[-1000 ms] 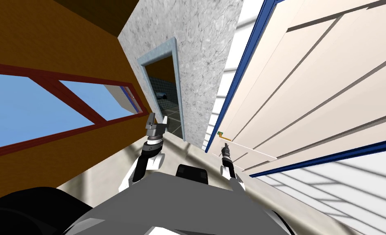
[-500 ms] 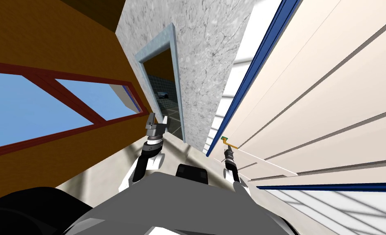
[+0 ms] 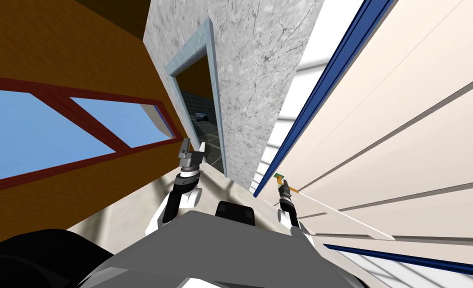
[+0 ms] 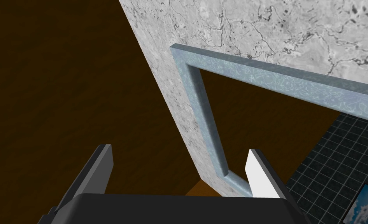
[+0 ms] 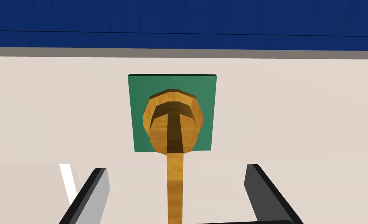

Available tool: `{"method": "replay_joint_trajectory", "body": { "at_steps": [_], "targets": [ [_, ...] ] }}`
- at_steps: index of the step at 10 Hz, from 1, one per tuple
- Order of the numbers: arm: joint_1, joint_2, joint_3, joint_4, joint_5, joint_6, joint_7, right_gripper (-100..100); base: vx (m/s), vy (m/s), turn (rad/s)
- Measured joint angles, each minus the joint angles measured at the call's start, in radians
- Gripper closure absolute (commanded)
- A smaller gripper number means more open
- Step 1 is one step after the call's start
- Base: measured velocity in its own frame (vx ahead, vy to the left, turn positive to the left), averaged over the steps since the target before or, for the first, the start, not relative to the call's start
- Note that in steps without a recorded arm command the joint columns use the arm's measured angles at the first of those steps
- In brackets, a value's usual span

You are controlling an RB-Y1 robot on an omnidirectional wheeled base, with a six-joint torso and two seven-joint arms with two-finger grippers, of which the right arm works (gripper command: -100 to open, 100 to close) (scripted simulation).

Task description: Pull the door open

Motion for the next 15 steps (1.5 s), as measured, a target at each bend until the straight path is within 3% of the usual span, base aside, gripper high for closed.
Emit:
{"method": "replay_joint_trajectory", "body": {
  "at_steps": [7, 15],
  "targets": [
    [0.0, -0.004, 0.006, 0.001, 0.004, -0.002, -0.006, 100, -0.054, -0.007, 0.032],
    [0.026, -0.042, 0.082, -0.003, 0.054, -0.025, -0.094, 100, -0.22, -0.029, 0.104]
  ]
}}
